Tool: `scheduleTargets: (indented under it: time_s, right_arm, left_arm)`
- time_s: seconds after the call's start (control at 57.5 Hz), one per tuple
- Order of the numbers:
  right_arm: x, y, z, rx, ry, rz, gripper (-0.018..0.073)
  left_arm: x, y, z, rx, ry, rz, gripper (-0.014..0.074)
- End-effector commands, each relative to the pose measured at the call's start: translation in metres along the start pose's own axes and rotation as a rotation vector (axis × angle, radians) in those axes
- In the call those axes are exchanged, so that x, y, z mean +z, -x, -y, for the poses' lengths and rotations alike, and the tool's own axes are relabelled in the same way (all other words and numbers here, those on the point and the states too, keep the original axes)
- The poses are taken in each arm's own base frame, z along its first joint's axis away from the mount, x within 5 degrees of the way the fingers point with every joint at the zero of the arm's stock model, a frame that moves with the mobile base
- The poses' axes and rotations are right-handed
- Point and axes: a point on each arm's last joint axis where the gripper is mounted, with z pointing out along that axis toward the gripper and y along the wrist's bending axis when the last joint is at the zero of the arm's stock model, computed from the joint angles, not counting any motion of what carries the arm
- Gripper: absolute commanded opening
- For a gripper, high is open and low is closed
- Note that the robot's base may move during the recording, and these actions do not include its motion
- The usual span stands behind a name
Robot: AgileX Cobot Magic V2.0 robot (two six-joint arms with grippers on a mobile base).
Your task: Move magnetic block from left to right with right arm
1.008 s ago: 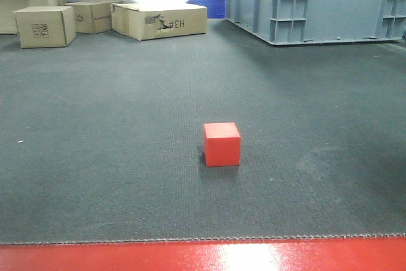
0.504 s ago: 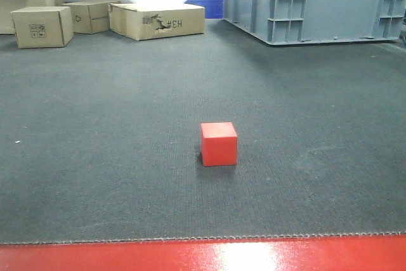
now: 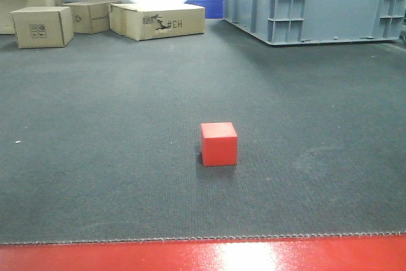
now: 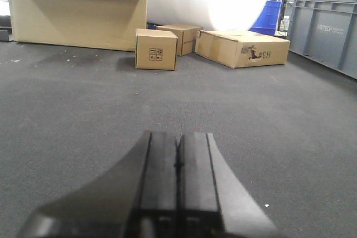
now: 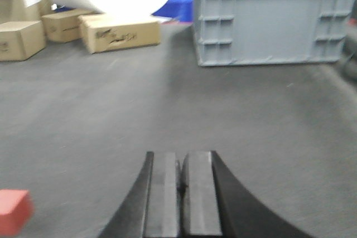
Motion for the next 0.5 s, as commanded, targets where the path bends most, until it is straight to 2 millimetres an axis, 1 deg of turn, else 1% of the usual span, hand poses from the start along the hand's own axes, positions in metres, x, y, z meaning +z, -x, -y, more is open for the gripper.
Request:
scheduleTargets:
  time_s: [0.0,0.296,0.365,0.487]
  right_arm:
    - [-0.001,0.01,0.004,-0.049,-0.048,0.141,0.0027]
    - [-0.021,-0.027,0.011,-0.06,-0.14,0.193,0.0027]
    - [-0.022,-0.036,0.012,-0.059,-0.145,0.197,0.0027]
    - [-0.021,-0.038,0.012,-0.074,-0.144,0.169,0.0027]
  left_arm:
    - [-0.001,0.006,0.0,-0.006,-0.003,0.087,-0.0126]
    - [-0.001,0.006,0.0,-0.006,-0.003,0.087,-0.0126]
    - [-0.001,0.006,0.0,-0.006,-0.003,0.087,-0.0126]
    - [-0.001,0.006,0.0,-0.006,-0.003,0.087,-0.0126]
